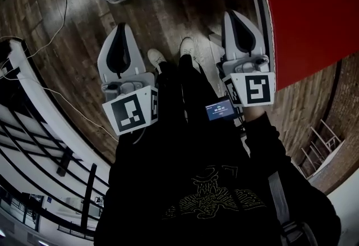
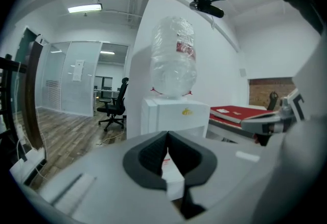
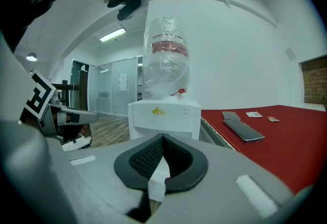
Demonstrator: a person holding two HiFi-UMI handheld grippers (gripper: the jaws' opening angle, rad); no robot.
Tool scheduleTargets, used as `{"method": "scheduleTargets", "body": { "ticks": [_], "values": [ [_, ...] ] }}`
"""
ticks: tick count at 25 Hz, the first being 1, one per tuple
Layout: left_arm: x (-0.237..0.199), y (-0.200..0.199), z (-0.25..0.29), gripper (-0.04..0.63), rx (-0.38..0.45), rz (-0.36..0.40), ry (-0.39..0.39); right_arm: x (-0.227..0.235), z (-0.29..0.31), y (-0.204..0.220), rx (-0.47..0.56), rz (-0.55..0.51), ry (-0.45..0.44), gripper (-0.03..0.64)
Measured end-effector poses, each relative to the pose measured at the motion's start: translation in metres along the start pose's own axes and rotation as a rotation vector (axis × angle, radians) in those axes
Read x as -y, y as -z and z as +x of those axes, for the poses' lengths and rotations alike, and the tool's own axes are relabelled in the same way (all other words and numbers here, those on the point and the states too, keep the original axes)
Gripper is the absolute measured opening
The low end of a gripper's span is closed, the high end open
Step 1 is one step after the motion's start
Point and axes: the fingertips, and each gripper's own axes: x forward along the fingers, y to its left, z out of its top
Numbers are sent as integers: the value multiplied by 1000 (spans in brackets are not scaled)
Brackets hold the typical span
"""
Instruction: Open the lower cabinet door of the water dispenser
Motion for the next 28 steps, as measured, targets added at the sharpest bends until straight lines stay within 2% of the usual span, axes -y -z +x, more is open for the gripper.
{"method": "scheduleTargets", "body": {
  "ticks": [11, 28],
  "values": [
    [7, 47, 25, 6, -33, 4, -34, 27, 26, 38, -19, 2, 20, 0],
    [5, 80, 31, 6, -45, 4, -69, 29, 40, 75, -32, 7, -9, 0]
  ]
}}
